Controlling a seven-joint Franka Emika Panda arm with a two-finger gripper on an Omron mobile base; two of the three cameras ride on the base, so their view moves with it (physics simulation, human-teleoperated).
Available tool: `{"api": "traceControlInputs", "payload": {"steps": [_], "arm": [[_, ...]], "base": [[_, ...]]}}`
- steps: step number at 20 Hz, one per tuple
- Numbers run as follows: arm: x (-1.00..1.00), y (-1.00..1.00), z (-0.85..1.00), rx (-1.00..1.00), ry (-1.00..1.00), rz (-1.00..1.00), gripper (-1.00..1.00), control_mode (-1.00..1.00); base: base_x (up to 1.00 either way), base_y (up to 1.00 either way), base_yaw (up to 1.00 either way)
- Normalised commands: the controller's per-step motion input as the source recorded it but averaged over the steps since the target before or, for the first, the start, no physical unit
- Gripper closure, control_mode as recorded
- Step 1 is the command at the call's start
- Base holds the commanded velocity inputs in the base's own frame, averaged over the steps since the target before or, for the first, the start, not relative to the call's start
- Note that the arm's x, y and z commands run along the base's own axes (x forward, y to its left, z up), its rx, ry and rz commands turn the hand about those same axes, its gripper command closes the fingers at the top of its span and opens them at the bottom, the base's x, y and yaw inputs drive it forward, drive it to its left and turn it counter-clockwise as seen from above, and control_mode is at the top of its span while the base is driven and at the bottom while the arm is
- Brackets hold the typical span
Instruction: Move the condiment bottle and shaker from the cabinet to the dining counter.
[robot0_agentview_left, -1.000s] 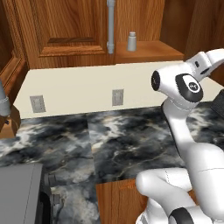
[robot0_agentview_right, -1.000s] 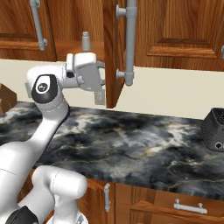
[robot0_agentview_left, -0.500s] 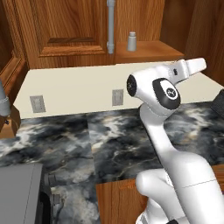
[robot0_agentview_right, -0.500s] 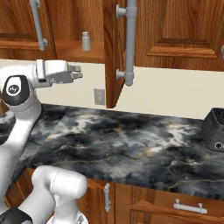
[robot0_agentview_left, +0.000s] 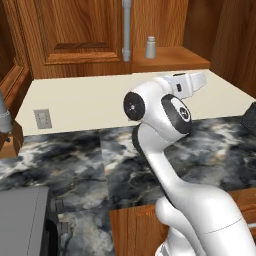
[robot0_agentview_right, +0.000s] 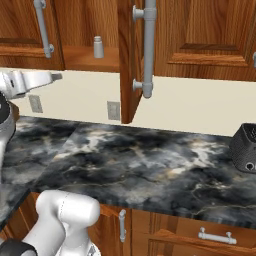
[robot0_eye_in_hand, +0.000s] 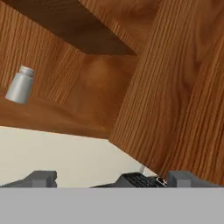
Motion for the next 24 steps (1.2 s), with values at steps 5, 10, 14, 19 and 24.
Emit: {"api": "traceControlInputs", "payload": {"steps": [5,10,14,19,24], "arm": [[0.3,0.83,0.02,0.17,-0.05,0.39,-1.0,-1.0],[0.28,0.45,0.15,0.11,0.0,0.32,-1.0,-1.0],[0.12,0.15,0.11,0.03,0.06,0.25,-1.0,-1.0],[0.0,0.0,0.0,0.09,0.01,0.09,-1.0,-1.0],[0.0,0.0,0.13,0.15,0.01,0.04,-1.0,-1.0]], "base": [[0.0,0.0,0.0],[0.0,0.0,0.0],[0.0,0.0,0.0],[0.0,0.0,0.0],[0.0,0.0,0.0]]}}
